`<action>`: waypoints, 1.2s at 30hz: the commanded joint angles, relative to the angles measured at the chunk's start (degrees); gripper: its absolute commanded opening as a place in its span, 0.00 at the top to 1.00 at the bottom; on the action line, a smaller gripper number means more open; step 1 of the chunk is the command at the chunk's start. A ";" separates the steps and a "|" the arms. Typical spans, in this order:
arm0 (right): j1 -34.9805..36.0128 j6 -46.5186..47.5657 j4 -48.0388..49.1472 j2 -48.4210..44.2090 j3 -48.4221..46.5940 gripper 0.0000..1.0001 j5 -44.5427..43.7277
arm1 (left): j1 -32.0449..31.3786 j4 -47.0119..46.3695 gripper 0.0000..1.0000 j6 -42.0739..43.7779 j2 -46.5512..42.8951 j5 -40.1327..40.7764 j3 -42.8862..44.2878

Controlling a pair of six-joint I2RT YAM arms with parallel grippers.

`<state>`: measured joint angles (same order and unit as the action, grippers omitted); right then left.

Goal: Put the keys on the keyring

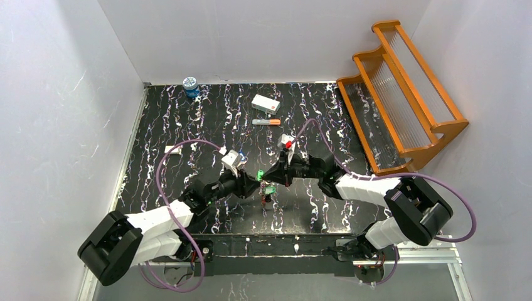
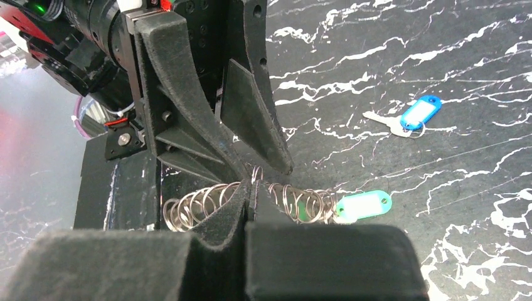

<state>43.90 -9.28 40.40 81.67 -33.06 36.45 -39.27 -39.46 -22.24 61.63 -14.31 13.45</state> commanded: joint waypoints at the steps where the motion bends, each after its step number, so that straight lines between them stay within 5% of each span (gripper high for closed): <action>1: 0.02 -4.12 15.45 -2.28 2.25 0.99 0.45 | -1.90 -7.49 0.61 2.79 -1.29 -3.38 -1.43; 23: -0.47 -0.67 26.90 -2.45 8.15 0.99 6.24 | -2.34 -14.45 0.52 13.69 -13.72 -0.26 -8.84; 36: -0.48 -0.67 33.08 -0.37 8.45 0.99 13.85 | -2.47 -19.49 0.53 16.75 -12.16 -6.89 -8.46</action>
<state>43.57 -10.52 66.83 80.95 -24.51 48.03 -41.41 -54.57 -7.07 48.53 -17.34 4.51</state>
